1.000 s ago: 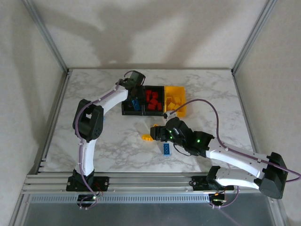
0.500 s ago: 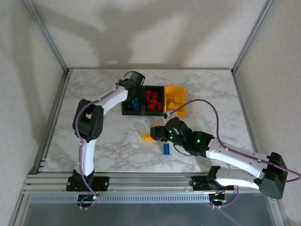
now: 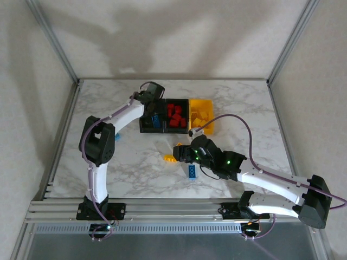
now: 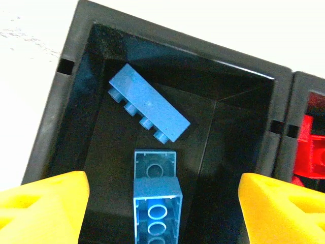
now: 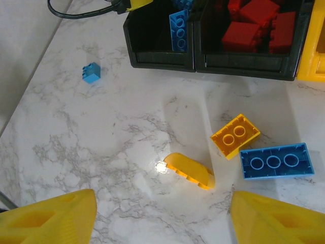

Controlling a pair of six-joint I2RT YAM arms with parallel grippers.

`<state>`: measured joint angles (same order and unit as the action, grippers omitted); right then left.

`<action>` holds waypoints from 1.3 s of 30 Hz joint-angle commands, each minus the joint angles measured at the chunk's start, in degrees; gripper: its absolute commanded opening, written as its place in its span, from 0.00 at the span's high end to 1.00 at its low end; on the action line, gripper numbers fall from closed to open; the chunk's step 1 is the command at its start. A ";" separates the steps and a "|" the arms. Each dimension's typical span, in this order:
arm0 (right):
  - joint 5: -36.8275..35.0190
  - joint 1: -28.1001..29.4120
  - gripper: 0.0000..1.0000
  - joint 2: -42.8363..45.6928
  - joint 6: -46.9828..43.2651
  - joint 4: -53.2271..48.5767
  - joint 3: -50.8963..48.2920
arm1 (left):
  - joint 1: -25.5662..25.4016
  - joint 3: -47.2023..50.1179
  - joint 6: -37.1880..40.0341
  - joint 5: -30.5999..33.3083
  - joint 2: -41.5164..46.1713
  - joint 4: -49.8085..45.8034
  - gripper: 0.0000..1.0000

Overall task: Sort the legos into containers by color
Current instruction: Place the lego in the container, then pick up the lego from the middle-left of the table.

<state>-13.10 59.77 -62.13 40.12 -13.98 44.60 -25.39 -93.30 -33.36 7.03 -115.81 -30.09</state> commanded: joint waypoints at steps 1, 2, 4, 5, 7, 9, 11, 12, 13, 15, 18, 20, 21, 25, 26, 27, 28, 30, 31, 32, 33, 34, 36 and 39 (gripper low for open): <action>-0.79 -0.19 0.30 -0.69 -0.10 0.79 0.38 | 0.43 1.34 0.39 -0.61 7.17 -1.20 0.23; -0.64 -0.23 0.30 -0.94 -0.19 0.79 0.61 | 0.42 2.42 0.64 -0.44 8.78 -1.18 0.23; -0.31 -0.18 0.30 -1.47 -0.51 1.04 0.95 | 0.58 5.15 1.16 0.32 12.12 -1.15 0.23; -0.10 -0.22 0.30 -1.92 -0.85 1.19 1.29 | 0.75 6.84 1.35 0.81 13.94 -1.13 0.22; 0.65 -0.21 0.29 -3.01 -1.82 1.53 2.01 | 1.36 10.26 1.37 1.49 17.46 -0.93 0.23; 1.67 -0.19 0.30 -4.40 -3.33 2.31 2.91 | 2.34 14.00 1.22 1.41 20.70 -0.52 0.23; 2.77 -0.25 0.31 -6.00 -5.15 3.50 4.20 | 3.59 18.31 0.82 1.45 24.03 0.18 0.24; 3.62 -0.20 0.31 -6.65 -6.11 4.40 4.79 | 4.20 20.21 0.61 1.49 25.40 0.50 0.25; 4.58 -0.19 0.32 -7.42 -7.13 5.31 5.56 | 4.98 22.41 0.30 1.56 26.95 0.93 0.26; 6.79 -0.11 0.32 -9.04 -9.05 7.18 7.13 | 6.41 26.52 -0.46 1.84 29.50 1.54 0.27; 9.23 0.15 0.32 -11.87 -11.16 9.34 9.41 | 8.89 32.22 -1.08 2.36 32.19 2.70 0.27; 10.16 0.35 0.31 -14.09 -11.94 9.76 11.18 | 10.77 35.26 -1.41 2.47 32.66 3.30 0.27; 10.29 0.47 0.31 -15.09 -12.17 9.68 11.97 | 11.43 36.43 -1.53 2.39 32.76 3.89 0.27; 10.77 1.25 0.32 -17.43 -12.46 9.82 13.77 | 13.57 39.65 -1.71 2.51 31.57 5.95 0.25; 10.97 1.28 0.32 -17.53 -12.28 10.09 13.68 | 14.06 40.00 -1.76 2.95 30.87 6.50 0.25; 10.93 1.38 0.32 -17.56 -12.11 10.20 13.51 | 14.57 40.25 -1.62 2.92 30.22 7.06 0.25; 10.74 1.46 0.32 -17.50 -11.87 10.20 13.26 | 15.06 40.46 -1.54 2.69 29.16 7.58 0.25; 10.46 1.44 0.32 -17.18 -11.40 10.20 12.67 | 15.77 40.47 -1.07 2.29 27.14 8.44 0.29; 10.36 1.46 0.32 -17.02 -11.17 10.13 12.38 | 16.10 40.24 -0.94 2.17 26.11 8.72 0.30; 10.30 1.43 0.32 -16.76 -10.99 10.11 12.06 | 16.38 40.00 -0.68 1.95 25.10 9.18 0.31; 10.12 1.44 0.32 -16.65 -10.77 10.03 11.82 | 16.54 39.82 -0.52 1.86 24.29 9.56 0.31; 9.88 1.46 0.32 -16.54 -10.70 9.86 11.74 | 16.97 39.62 -0.41 1.85 23.35 9.97 0.32; 9.71 1.41 0.32 -16.46 -10.58 9.59 11.65 | 17.80 39.13 -0.31 1.77 21.44 10.24 0.34; 9.38 1.43 0.32 -16.56 -10.50 9.19 11.83 | 18.40 39.03 0.12 1.67 20.25 11.26 0.36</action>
<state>-2.96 60.45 -79.40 29.34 -5.10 56.77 -7.75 -53.54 -34.24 8.34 -94.74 -20.43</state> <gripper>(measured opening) 0.681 0.644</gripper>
